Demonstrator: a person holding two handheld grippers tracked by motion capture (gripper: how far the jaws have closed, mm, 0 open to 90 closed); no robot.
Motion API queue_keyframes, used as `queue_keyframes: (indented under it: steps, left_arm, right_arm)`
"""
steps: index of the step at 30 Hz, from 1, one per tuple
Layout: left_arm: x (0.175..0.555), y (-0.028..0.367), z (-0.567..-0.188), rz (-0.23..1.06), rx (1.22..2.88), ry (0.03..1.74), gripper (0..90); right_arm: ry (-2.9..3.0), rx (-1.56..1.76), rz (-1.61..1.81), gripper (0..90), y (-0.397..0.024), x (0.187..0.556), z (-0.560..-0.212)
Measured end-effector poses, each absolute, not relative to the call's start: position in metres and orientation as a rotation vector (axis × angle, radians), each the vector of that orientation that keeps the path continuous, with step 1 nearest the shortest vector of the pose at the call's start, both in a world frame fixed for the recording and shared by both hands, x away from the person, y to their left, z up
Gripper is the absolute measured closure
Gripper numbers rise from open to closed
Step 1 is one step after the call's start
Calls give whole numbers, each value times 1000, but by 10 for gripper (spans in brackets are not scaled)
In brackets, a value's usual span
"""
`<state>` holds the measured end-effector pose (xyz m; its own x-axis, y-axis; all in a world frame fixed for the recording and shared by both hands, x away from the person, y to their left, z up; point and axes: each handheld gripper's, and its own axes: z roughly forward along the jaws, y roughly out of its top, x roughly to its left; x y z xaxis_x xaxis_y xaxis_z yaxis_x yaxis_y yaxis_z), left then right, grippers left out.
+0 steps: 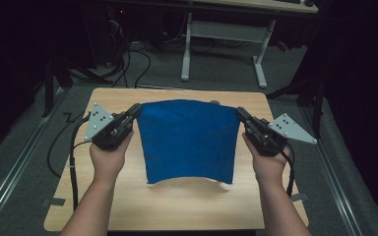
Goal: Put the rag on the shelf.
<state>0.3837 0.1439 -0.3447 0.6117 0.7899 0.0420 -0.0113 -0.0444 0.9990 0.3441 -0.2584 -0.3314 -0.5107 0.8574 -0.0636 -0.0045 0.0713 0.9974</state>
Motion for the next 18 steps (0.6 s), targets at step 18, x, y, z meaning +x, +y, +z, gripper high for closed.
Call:
queue_keyframes:
  steps: [18]
  left_arm:
    - [437, 141, -314, 775, 1539, 730, 880]
  right_arm:
    - [1628, 927, 1459, 895, -253, 396, -306]
